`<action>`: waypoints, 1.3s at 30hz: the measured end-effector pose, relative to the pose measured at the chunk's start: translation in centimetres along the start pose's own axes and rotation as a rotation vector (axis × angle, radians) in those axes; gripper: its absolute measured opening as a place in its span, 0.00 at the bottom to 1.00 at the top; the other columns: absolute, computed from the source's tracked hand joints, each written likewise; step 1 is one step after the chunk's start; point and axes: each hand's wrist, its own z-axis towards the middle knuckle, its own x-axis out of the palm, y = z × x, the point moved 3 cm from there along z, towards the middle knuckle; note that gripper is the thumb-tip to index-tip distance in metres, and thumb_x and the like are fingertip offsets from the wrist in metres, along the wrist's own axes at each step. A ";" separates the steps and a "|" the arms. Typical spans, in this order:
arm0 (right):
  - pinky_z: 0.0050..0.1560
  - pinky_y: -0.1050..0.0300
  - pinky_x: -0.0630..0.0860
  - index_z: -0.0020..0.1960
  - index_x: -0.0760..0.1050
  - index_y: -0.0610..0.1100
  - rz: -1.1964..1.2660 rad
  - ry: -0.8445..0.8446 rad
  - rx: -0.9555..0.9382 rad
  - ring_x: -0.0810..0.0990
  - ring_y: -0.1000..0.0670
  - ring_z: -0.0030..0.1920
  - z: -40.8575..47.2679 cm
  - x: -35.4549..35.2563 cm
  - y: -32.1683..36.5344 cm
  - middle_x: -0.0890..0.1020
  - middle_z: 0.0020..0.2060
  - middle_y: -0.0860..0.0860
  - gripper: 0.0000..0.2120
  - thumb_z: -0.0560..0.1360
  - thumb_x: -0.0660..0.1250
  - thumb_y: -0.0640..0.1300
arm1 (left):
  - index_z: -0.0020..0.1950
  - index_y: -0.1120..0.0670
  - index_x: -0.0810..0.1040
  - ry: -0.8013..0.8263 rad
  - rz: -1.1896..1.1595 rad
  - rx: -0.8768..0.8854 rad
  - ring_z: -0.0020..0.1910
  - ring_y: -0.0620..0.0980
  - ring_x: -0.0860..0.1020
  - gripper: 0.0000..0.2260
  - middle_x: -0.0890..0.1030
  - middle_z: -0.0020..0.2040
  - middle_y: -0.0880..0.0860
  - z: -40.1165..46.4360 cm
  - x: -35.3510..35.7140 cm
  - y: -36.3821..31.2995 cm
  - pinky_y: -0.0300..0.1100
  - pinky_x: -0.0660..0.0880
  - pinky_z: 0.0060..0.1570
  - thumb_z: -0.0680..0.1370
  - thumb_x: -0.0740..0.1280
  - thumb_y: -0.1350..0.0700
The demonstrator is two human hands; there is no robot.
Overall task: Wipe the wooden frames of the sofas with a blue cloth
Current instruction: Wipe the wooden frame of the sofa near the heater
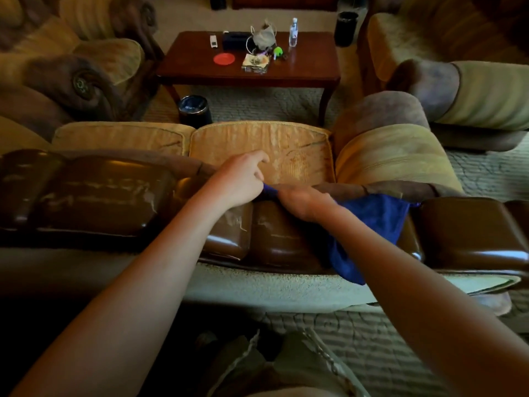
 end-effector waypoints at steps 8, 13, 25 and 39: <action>0.53 0.48 0.70 0.54 0.75 0.42 0.118 -0.330 -0.080 0.77 0.38 0.56 -3.1 0.6 5.0 0.79 0.55 0.41 0.18 0.81 0.50 0.50 | 0.67 0.52 0.71 -0.001 -0.064 0.014 0.53 0.48 0.77 0.22 0.81 0.51 0.50 0.4 -0.1 0.0 0.39 0.71 0.52 0.75 0.57 0.66; 0.66 0.41 0.65 0.69 0.68 0.49 0.150 0.050 0.102 0.70 0.41 0.66 2.2 0.3 0.6 0.71 0.68 0.45 0.30 0.75 0.47 0.65 | 0.65 0.51 0.72 -0.017 -0.134 0.002 0.53 0.48 0.78 0.19 0.81 0.50 0.48 0.3 -0.2 0.2 0.40 0.73 0.53 0.77 0.57 0.65; 0.52 0.49 0.68 0.51 0.76 0.44 0.041 -0.423 -0.051 0.78 0.40 0.54 -3.5 1.3 5.2 0.81 0.51 0.43 0.19 0.81 0.48 0.50 | 0.65 0.53 0.73 -0.071 -0.085 0.011 0.54 0.49 0.77 0.19 0.81 0.52 0.51 0.5 0.0 0.3 0.38 0.69 0.53 0.76 0.57 0.65; 0.68 0.43 0.59 0.67 0.69 0.47 -0.007 -0.490 -0.073 0.67 0.48 0.70 -4.8 3.8 3.9 0.72 0.68 0.49 0.21 0.80 0.47 0.52 | 0.64 0.55 0.74 -0.091 -0.059 0.039 0.54 0.49 0.76 0.19 0.81 0.54 0.53 -0.2 0.0 -0.1 0.37 0.69 0.52 0.76 0.57 0.67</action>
